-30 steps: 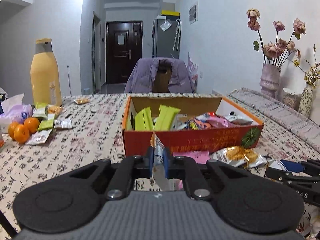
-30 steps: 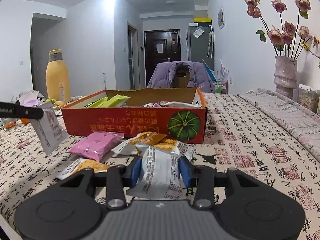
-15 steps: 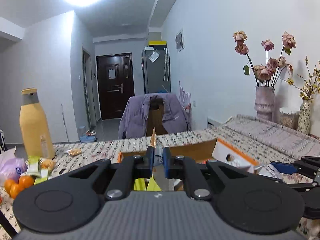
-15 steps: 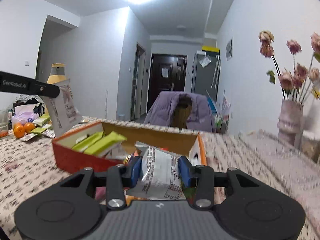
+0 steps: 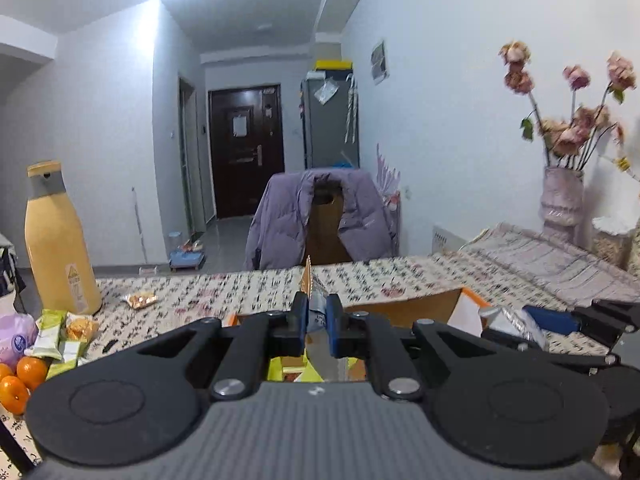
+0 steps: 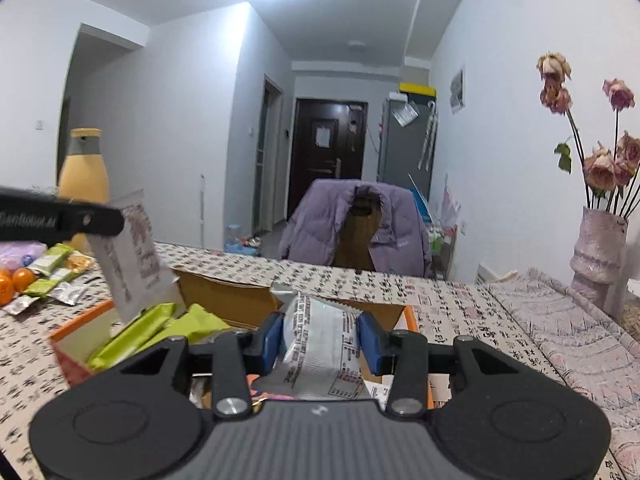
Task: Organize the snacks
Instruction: 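Carry both white sachets into the box and open both grippers, then withdraw both tools from the box back toward the snacks on the table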
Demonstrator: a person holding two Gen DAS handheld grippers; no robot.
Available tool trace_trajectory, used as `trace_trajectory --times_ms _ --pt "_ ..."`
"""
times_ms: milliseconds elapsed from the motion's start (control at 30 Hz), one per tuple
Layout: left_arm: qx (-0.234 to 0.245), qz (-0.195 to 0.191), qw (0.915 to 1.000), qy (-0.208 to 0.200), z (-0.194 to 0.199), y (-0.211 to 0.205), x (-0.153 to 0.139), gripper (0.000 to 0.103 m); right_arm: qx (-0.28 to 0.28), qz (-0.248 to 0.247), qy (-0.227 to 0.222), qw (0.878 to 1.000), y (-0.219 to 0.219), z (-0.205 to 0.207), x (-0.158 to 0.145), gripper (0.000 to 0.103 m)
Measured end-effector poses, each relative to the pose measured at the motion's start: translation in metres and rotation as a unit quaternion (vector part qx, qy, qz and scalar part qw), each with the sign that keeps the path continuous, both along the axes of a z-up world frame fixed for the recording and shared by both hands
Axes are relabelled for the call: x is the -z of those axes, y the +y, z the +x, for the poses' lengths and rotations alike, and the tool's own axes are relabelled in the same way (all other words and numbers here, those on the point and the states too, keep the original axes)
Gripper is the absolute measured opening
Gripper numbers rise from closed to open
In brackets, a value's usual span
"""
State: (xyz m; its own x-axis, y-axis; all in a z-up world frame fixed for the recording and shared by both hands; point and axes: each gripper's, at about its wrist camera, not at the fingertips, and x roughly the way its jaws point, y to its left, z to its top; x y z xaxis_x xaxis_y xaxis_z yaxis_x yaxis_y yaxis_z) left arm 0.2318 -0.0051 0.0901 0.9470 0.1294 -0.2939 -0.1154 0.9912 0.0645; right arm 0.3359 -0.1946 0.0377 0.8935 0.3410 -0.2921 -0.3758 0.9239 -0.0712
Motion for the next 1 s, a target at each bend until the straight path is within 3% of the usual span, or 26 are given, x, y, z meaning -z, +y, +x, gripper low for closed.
trace_trajectory --times_ms 267,467,533,567,600,667,733,833,867,1000 --pt "-0.012 0.006 0.998 0.062 0.036 0.007 0.024 0.011 0.016 -0.011 0.061 0.998 0.008 0.04 0.017 0.041" --pt "-0.025 -0.006 0.9969 0.075 0.043 0.015 0.038 0.012 0.01 -0.014 0.077 0.997 0.005 0.041 0.026 0.042" --pt "-0.024 -0.01 0.9968 0.075 0.044 0.017 0.042 0.016 0.005 -0.012 0.081 0.997 0.004 0.039 0.027 0.049" --pt "-0.024 -0.012 0.9968 0.076 0.044 0.018 0.043 0.017 0.003 -0.013 0.081 0.997 0.003 0.038 0.027 0.061" --pt "-0.023 -0.015 0.9968 0.075 0.043 0.019 0.044 0.023 0.0 -0.014 0.08 0.997 0.003 0.037 0.028 0.08" --pt "-0.022 -0.02 0.9972 0.069 0.041 0.021 0.045 0.045 -0.004 -0.012 0.074 0.997 0.001 0.031 0.027 0.1" --pt "-0.029 -0.02 0.9978 0.057 0.038 0.021 0.044 0.077 -0.005 -0.006 0.067 0.998 -0.001 0.026 0.025 0.103" --pt "-0.026 -0.024 0.9986 0.039 0.031 0.022 0.042 0.097 -0.006 0.001 0.061 0.998 -0.006 0.02 0.022 0.103" --pt "-0.027 -0.026 0.9987 0.035 0.029 0.023 0.04 0.102 -0.006 0.002 0.059 0.998 -0.007 0.018 0.02 0.103" --pt "-0.022 -0.036 0.9989 0.023 0.021 0.024 0.036 0.103 -0.004 0.009 0.05 0.999 -0.013 0.006 0.014 0.103"
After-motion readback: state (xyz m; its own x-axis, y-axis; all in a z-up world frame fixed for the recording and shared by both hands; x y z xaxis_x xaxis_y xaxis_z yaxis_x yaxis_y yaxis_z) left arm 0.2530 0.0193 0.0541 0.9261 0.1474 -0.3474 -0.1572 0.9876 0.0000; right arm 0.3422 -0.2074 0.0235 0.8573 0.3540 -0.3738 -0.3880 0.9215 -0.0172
